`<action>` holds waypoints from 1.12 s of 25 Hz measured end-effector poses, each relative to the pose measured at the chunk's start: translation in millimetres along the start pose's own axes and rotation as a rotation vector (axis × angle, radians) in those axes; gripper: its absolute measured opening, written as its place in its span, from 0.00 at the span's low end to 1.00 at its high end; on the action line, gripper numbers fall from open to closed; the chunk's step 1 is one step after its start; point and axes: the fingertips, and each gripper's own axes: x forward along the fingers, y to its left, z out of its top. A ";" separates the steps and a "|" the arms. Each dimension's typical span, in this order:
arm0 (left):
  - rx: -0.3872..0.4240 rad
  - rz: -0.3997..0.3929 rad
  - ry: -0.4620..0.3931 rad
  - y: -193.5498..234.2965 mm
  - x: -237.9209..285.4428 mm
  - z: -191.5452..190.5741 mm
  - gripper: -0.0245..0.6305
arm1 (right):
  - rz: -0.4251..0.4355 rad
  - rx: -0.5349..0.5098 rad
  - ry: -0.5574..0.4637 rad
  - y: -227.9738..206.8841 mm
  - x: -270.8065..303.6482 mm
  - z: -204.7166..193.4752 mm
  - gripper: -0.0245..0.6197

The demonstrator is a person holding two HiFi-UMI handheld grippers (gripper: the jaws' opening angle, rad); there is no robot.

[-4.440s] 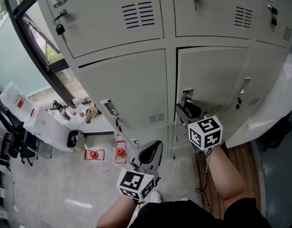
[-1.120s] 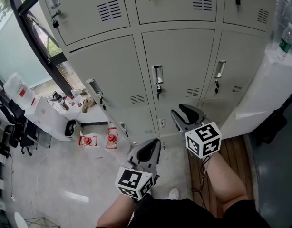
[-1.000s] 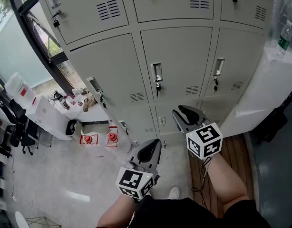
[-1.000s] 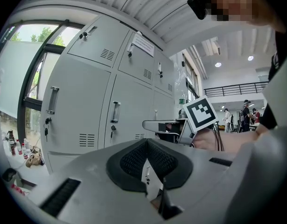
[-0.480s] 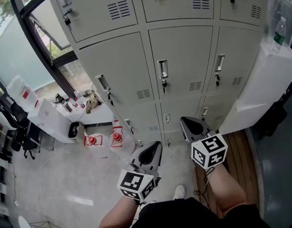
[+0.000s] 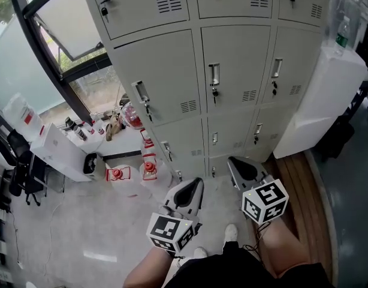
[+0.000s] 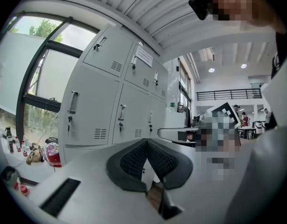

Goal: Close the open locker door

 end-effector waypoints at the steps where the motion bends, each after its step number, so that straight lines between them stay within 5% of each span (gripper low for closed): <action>1: -0.001 -0.006 0.001 0.2 -6.0 -2.3 0.06 | -0.004 -0.002 0.001 7.6 -3.2 -2.4 0.12; 13: -0.011 -0.066 0.001 -0.2 -46.6 -13.5 0.06 | -0.046 -0.002 -0.003 59.2 -28.8 -17.1 0.12; 28: -0.008 -0.087 -0.016 -4.9 -54.5 -8.2 0.06 | -0.056 -0.011 0.000 72.8 -38.3 -17.2 0.12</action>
